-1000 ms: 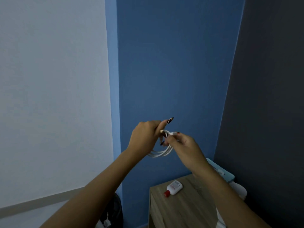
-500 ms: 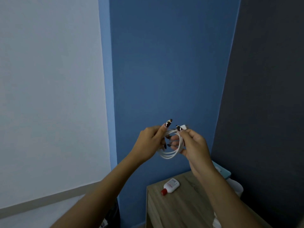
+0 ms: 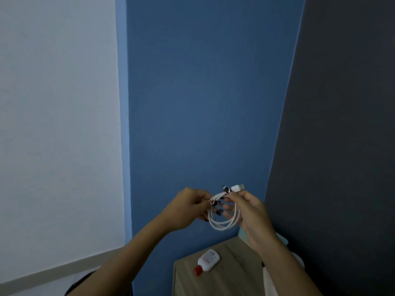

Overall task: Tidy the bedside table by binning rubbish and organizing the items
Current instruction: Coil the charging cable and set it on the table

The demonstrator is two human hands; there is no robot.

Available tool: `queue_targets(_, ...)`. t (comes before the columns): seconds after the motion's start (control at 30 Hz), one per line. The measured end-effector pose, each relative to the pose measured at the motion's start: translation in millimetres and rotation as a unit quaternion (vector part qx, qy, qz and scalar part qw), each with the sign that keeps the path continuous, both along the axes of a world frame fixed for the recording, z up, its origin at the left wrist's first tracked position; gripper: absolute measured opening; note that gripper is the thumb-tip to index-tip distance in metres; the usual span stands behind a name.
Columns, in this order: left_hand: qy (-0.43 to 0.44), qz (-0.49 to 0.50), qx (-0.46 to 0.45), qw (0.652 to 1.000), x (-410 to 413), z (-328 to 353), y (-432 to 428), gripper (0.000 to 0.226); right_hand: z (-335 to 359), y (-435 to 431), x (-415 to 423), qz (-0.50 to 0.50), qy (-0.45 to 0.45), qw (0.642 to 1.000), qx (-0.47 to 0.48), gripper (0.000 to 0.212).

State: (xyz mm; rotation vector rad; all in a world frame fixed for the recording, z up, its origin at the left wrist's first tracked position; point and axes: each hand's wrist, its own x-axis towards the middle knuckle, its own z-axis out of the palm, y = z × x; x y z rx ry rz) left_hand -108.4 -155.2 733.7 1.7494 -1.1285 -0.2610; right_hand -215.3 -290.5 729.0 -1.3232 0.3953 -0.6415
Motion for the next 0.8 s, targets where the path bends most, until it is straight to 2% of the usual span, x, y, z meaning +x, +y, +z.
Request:
queue_targets(0.37,0.015,-0.041,0.028,0.999,-61.6,-36.6,-5.9,0.018,-34.5,-10.8,-66.8,-0.017,0.015,1.0,-0.001,0.009)
queue_targets(0.57,0.033,-0.039,-0.008,0.999,-74.2,-40.2,-27.3,0.022,-34.3,-28.2,-75.9,-0.04,-0.001,0.999,-0.001,0.008)
queue_targets(0.63,0.066,-0.029,-0.026,0.997,-71.2,-45.4,-42.2,0.03,-37.1,-39.4,-71.2,-0.049,-0.002,0.999,0.004,0.008)
queue_targets(0.73,0.139,0.003,-0.068,0.988,-59.1,-58.0,-68.8,0.054,-46.1,-59.7,-63.0,-0.074,-0.007,0.997,0.027,0.009)
queue_targets(0.8,0.168,0.028,-0.09,0.981,-43.2,-75.0,-95.3,0.058,-57.5,-80.1,-56.4,-0.1,-0.011,0.993,0.054,0.009)
